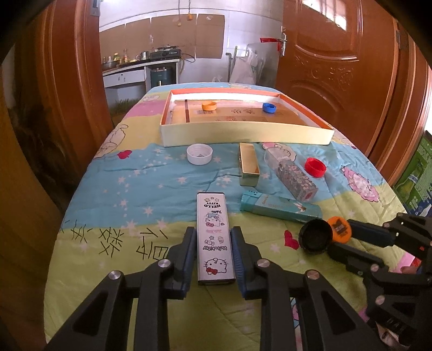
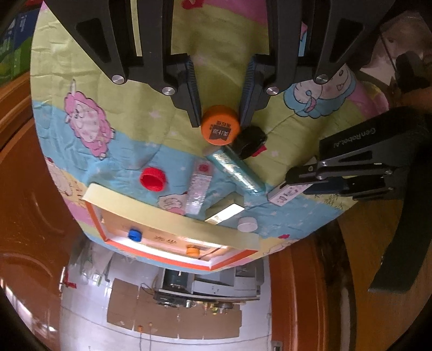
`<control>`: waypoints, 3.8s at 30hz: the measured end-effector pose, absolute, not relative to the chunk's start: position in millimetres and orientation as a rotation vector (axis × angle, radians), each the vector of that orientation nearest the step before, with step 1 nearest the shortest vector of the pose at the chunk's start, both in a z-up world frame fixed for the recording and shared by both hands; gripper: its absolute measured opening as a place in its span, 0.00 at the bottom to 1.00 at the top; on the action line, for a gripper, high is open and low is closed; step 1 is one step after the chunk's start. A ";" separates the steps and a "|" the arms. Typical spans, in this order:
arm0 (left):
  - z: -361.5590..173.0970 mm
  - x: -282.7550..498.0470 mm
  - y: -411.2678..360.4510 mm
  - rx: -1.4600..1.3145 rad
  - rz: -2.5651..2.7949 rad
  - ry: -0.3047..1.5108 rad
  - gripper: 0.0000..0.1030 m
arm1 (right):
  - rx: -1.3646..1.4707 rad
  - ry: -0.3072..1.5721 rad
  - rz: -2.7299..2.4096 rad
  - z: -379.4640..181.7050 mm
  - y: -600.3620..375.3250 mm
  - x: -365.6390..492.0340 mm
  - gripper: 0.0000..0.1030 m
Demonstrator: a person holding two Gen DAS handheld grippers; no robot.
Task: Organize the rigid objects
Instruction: 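Carry the white box and orange cap with both tools into the tray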
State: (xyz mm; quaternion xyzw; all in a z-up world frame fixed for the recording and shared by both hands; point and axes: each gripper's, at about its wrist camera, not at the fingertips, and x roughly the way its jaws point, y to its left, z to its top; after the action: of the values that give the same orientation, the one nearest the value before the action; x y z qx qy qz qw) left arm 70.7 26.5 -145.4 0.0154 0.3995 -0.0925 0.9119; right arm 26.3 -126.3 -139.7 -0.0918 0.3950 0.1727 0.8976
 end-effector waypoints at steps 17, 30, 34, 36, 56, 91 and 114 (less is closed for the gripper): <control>-117.5 66.8 26.9 0.011 -0.218 0.768 0.26 | -0.104 0.775 0.306 -115.7 -147.9 30.7 0.28; -87.0 91.9 18.9 0.000 -0.248 0.717 0.26 | -0.029 0.727 0.263 -86.0 -165.8 53.5 0.28; -80.2 103.5 15.0 -0.002 -0.256 0.709 0.26 | -0.006 0.731 0.262 -82.9 -170.8 64.0 0.28; -77.8 109.3 13.0 -0.001 -0.258 0.707 0.26 | -0.001 0.731 0.260 -81.8 -172.1 68.7 0.28; -68.6 169.3 -2.1 -0.010 -0.260 0.721 0.26 | 0.055 0.735 0.234 -72.3 -192.1 124.6 0.28; -96.0 300.7 -49.6 0.069 -0.326 0.872 0.26 | 0.130 0.848 0.192 -105.4 -228.8 249.7 0.28; -111.1 334.8 -57.6 0.088 -0.322 0.912 0.26 | 0.084 0.893 0.184 -122.1 -225.8 279.7 0.28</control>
State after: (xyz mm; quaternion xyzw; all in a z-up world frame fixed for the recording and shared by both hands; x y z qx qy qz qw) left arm 334.8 -57.6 -111.1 0.0422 0.4383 -0.1549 0.8844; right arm 279.7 -225.8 -122.1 0.0406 0.4311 0.0886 0.8970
